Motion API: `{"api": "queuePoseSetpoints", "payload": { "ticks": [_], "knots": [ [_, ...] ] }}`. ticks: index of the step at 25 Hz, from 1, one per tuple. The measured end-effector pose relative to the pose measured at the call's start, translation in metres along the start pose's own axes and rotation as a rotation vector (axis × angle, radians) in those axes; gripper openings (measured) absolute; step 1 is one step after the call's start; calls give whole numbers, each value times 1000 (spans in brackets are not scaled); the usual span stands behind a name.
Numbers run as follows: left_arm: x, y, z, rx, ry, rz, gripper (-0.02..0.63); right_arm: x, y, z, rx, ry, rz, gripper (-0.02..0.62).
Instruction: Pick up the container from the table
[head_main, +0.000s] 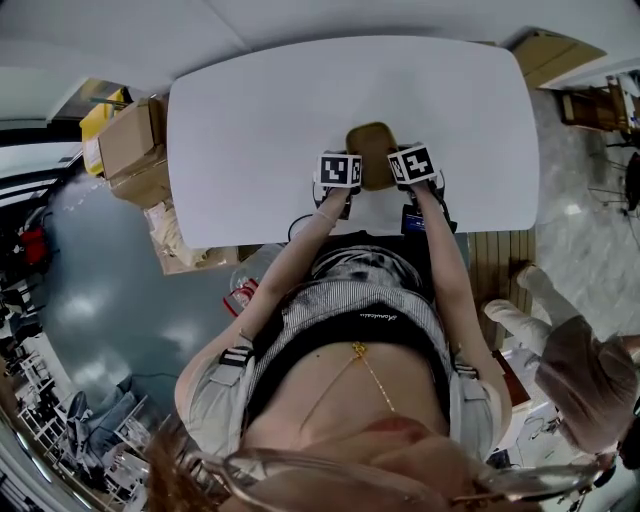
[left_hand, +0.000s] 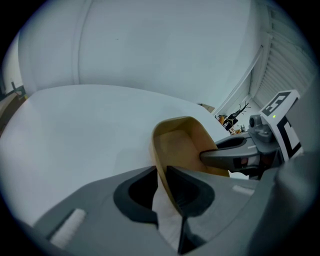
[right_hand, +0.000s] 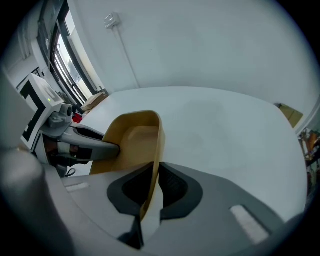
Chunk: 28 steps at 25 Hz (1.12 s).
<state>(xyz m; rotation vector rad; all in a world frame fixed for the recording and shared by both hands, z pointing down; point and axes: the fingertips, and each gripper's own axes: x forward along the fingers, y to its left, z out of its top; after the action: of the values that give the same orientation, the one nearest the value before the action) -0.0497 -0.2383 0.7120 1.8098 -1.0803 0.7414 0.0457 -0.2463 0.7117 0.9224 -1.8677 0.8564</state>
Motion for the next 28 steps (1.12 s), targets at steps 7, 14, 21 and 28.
{"api": "queuePoseSetpoints", "payload": {
  "ticks": [7, 14, 21, 28],
  "knots": [
    [-14, -4, 8, 21, -28, -1, 60, -15, 5, 8, -17, -23, -15, 51],
    [-31, -10, 16, 27, -67, -9, 58, -31, 10, 16, -38, -57, -24, 52],
    [-52, -23, 29, 59, -119, -13, 58, -57, 13, 25, -68, -102, -57, 52],
    [-69, -26, 37, 64, -168, -22, 60, -73, 20, 34, -71, -149, -69, 52]
  ]
}}
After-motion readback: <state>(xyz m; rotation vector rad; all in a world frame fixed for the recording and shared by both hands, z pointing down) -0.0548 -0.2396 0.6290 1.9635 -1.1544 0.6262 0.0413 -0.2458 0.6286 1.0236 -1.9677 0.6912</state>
